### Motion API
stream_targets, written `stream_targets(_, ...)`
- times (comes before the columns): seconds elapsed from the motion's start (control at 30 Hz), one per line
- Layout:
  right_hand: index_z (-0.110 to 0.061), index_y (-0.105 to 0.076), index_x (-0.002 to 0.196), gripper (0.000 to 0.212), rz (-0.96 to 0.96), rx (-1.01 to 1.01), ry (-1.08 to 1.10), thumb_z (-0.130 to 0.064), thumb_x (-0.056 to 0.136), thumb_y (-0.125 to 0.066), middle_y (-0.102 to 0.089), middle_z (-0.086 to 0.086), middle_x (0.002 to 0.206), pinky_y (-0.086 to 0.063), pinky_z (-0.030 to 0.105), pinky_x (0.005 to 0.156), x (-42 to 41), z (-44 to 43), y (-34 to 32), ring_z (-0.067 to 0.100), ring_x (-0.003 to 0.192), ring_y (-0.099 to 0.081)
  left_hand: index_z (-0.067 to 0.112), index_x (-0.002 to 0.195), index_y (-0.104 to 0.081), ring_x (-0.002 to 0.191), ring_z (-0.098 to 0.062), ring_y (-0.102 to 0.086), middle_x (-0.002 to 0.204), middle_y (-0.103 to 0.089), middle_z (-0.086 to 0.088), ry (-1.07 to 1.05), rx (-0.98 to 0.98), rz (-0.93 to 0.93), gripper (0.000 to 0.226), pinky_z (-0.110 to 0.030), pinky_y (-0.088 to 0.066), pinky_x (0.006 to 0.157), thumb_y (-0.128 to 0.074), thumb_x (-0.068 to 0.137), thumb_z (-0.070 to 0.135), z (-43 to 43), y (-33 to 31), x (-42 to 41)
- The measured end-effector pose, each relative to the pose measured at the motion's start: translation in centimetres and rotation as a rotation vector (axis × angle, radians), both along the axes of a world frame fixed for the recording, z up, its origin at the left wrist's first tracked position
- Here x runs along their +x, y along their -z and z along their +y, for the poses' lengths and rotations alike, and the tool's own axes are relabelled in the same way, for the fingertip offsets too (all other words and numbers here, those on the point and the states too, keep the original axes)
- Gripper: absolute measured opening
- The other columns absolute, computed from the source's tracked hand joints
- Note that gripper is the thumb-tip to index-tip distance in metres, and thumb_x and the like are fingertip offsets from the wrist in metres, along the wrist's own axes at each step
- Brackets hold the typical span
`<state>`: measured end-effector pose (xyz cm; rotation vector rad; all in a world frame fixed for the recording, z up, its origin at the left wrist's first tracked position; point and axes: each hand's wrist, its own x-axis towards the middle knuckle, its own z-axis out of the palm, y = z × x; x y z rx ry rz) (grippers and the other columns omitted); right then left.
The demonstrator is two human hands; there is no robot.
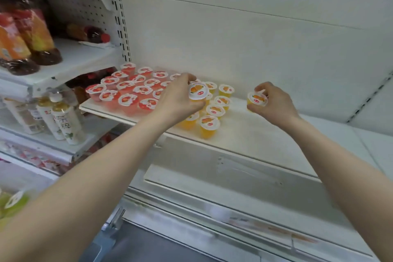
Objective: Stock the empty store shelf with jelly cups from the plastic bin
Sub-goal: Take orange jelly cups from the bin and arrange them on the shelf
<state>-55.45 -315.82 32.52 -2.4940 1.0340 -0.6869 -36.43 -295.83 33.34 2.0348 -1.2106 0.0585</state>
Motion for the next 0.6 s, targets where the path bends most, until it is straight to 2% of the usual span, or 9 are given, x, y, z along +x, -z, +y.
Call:
stream_targets(0.03,-0.026,-0.054,0.112,0.046,0.008,0.011,-0.013,-0.035,0.073,-0.077,-0.062,0.005,0.106,-0.047,0.040,0.088,0.1,-0.9,0.7,0.025,0.099,-0.058,0.017,0.126,-0.053,0.109,-0.018,-0.058,0.121,-0.061,0.001,-0.012,0.001,0.006,0.064,-0.031,-0.048,0.085,-0.076,0.070,0.039,-0.9,0.0,-0.3)
stream_targets(0.3,-0.020,-0.057,0.103,0.038,0.072,0.064,-0.116,-0.031,0.074,-0.078,-0.058,0.006,0.103,-0.035,0.030,0.075,3.0,-5.7,4.2,0.024,0.095,-0.054,0.025,0.113,-0.058,0.094,-0.013,-0.059,0.107,-0.062,0.007,-0.064,0.035,-0.028,0.058,-0.033,-0.051,0.076,-0.076,0.066,0.053,-5.3,0.3,-1.0)
stream_targets(0.43,-0.021,-0.057,0.102,0.037,0.053,0.068,-0.132,-0.032,0.074,-0.078,-0.054,0.002,0.099,-0.034,0.030,0.075,4.3,-7.3,4.6,0.022,0.093,-0.053,0.028,0.109,-0.059,0.092,-0.010,-0.055,0.105,-0.059,0.009,-0.084,0.061,-0.085,0.056,-0.026,-0.043,0.072,-0.075,0.065,0.058,-6.8,0.4,-1.0)
stream_targets(0.6,-0.019,-0.058,0.105,0.037,0.024,0.046,-0.146,-0.030,0.076,-0.077,-0.053,0.002,0.098,-0.032,0.029,0.074,5.3,-8.8,4.9,0.024,0.093,-0.055,0.026,0.110,-0.061,0.097,-0.014,-0.054,0.105,-0.062,0.006,-0.071,0.089,-0.147,0.057,-0.030,-0.045,0.080,-0.075,0.066,0.059,-8.8,0.3,-1.4)
